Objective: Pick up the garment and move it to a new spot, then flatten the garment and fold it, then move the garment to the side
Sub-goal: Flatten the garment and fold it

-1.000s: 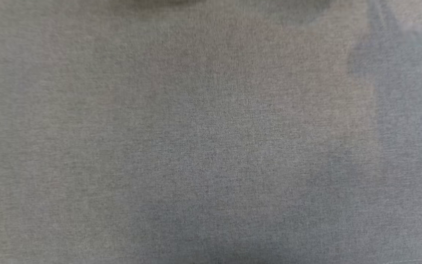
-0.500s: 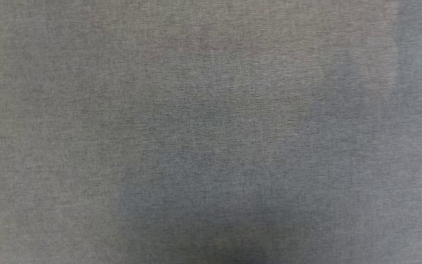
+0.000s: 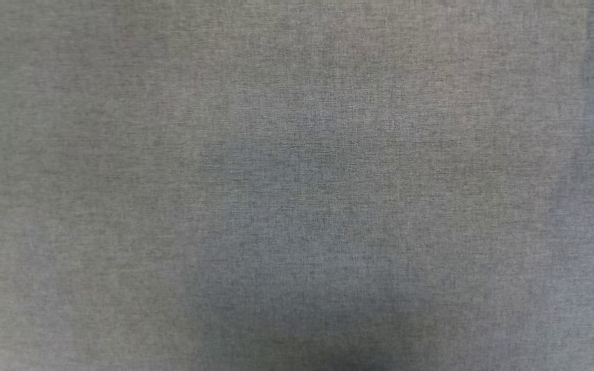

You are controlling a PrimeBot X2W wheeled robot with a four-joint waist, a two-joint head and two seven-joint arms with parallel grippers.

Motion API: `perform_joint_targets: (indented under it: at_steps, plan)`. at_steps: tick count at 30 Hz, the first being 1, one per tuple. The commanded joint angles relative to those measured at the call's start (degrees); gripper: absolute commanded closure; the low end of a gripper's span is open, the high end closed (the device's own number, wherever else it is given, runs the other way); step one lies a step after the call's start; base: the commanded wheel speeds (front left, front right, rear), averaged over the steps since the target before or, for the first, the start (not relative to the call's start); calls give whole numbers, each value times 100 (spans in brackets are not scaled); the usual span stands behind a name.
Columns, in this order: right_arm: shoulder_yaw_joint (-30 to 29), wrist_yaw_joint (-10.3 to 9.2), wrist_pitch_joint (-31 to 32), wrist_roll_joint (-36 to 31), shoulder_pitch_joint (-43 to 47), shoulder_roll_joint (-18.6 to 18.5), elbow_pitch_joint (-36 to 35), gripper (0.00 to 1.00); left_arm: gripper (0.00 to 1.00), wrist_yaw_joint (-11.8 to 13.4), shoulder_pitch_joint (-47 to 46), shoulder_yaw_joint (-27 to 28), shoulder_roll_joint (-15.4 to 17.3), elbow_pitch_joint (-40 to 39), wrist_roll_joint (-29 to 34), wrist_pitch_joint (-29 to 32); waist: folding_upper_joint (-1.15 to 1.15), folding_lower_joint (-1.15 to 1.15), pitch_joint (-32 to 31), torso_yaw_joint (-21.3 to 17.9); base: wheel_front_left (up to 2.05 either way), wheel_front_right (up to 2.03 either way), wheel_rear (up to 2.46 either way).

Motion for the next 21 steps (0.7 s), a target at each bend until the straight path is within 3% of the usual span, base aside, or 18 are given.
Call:
perform_joint_targets:
  at_steps: [1, 6, 7, 8, 21]
  plan:
    - [101, -47, -68, 82, 224, -32, 24, 100, 100, -12, 428, 62, -81, -158, -85, -31, 0, -1, -222, 100, 0, 0, 0]
    - [419, -47, -248, 402, 937, -59, -94, 100, 100, -14, 1714, 24, -286, -529, -228, -31, 0, -1, -690, 195, 0, 0, 0]
    - [628, -47, -317, 531, 1523, -116, -182, 100, 100, -14, 2543, -91, -338, -677, -320, -32, 0, -1, -1059, 239, 0, 0, 0]
    - [679, -47, -342, 555, 1708, -127, -216, 100, 100, -14, 2789, -155, -346, -718, -357, -32, 0, -1, -1180, 246, 0, 0, 0]
    - [1190, -47, -451, 1079, 4217, -282, -491, 100, 100, 71, 5625, -754, -44, -909, -550, 161, 0, -1, -2611, 269, 0, 0, 0]
